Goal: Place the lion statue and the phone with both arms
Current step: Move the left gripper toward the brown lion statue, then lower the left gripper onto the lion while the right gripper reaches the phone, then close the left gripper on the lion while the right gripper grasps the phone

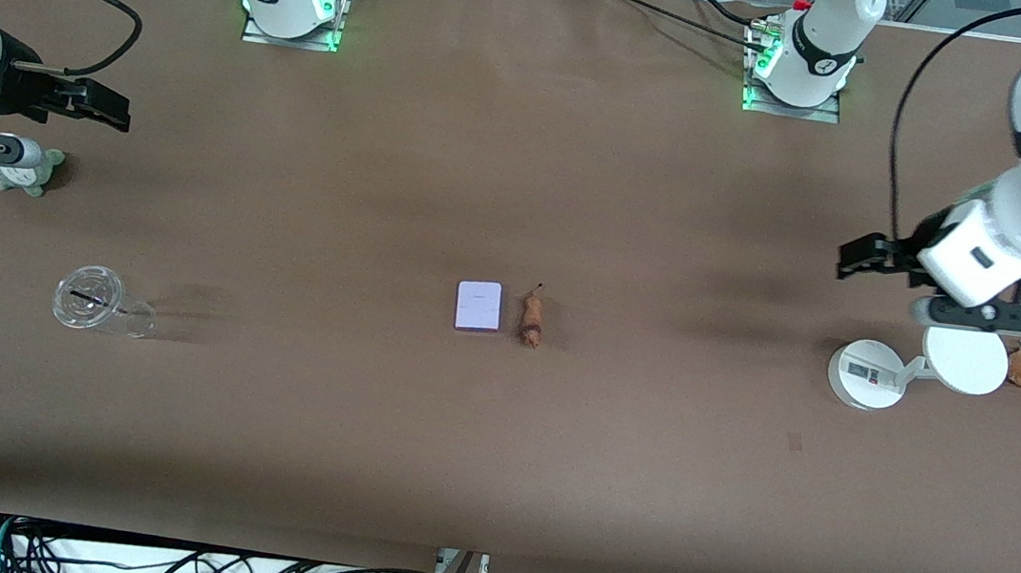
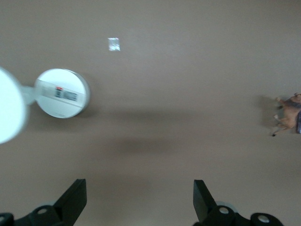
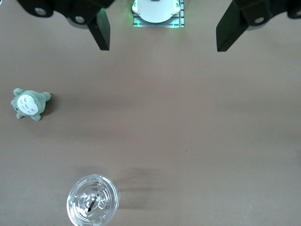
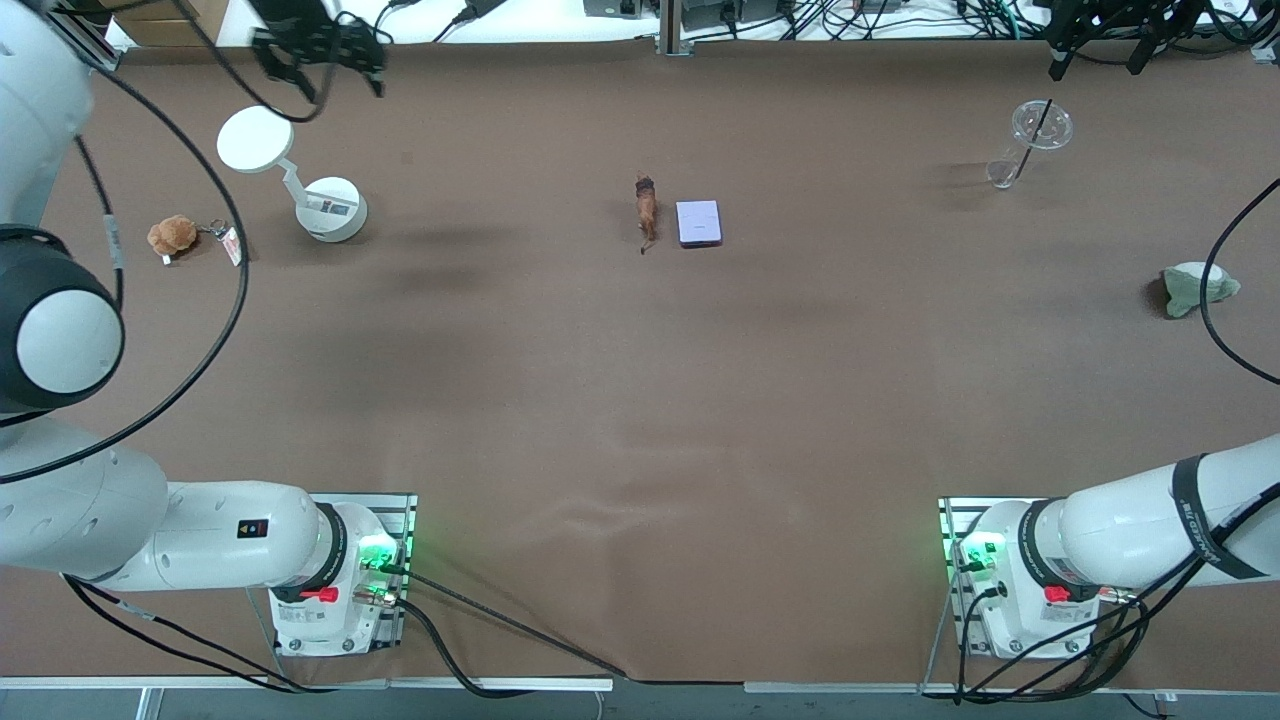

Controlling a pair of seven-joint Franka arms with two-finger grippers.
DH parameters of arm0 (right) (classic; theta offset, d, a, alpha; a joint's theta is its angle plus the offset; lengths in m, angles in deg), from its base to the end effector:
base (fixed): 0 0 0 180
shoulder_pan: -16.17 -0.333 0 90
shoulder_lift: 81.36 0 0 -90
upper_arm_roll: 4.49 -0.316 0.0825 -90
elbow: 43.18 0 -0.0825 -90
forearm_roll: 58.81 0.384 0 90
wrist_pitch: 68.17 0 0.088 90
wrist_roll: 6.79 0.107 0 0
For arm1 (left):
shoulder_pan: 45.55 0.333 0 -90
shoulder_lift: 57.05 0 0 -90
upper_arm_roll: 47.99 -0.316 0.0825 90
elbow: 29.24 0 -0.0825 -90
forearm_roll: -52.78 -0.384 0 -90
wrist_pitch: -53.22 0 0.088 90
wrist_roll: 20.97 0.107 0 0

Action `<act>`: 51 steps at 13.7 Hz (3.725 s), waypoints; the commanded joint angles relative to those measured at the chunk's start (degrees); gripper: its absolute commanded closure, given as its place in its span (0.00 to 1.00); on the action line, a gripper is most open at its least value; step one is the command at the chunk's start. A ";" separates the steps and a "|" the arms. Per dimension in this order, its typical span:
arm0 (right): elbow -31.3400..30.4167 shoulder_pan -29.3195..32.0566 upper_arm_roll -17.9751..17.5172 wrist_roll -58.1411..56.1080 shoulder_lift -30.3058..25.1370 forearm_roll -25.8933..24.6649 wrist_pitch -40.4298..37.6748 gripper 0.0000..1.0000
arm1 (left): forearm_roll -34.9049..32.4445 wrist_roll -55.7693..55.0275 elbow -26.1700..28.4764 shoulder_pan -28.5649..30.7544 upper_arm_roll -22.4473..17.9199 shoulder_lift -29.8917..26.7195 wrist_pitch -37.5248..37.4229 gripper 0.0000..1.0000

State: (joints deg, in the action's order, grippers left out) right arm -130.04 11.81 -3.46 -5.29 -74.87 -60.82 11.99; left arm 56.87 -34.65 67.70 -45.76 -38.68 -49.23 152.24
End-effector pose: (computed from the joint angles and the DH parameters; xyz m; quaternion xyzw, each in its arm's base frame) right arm 0.5664 0.0293 0.5734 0.9931 0.0148 -0.1139 0.0233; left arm 0.5852 -0.1001 0.5029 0.9968 0.0437 -0.0574 0.0351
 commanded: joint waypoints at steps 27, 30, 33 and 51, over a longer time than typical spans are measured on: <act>1.26 -12.42 -0.86 6.68 30.07 5.61 35.14 0.00 | -5.58 -43.01 -24.61 -33.62 -1.75 43.86 27.01 0.00; 1.26 -13.03 -0.86 10.27 30.86 5.88 36.82 0.00 | -5.68 -43.02 -25.66 -34.07 -2.55 45.01 27.37 0.00; 1.35 -15.58 -0.86 13.35 31.31 5.61 37.69 0.00 | -5.68 -42.75 -25.66 -34.07 -2.55 45.01 27.36 0.07; 1.35 -28.14 -0.86 29.34 37.72 5.70 53.51 0.00 | -5.85 -26.77 -22.95 -23.18 -2.46 37.55 18.14 1.00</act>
State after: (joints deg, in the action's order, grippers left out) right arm -129.93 -14.17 -4.71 22.13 -38.39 -55.88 63.97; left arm 52.11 -63.78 42.07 -70.92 -41.58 -9.06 172.11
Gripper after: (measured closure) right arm 0.000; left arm 0.661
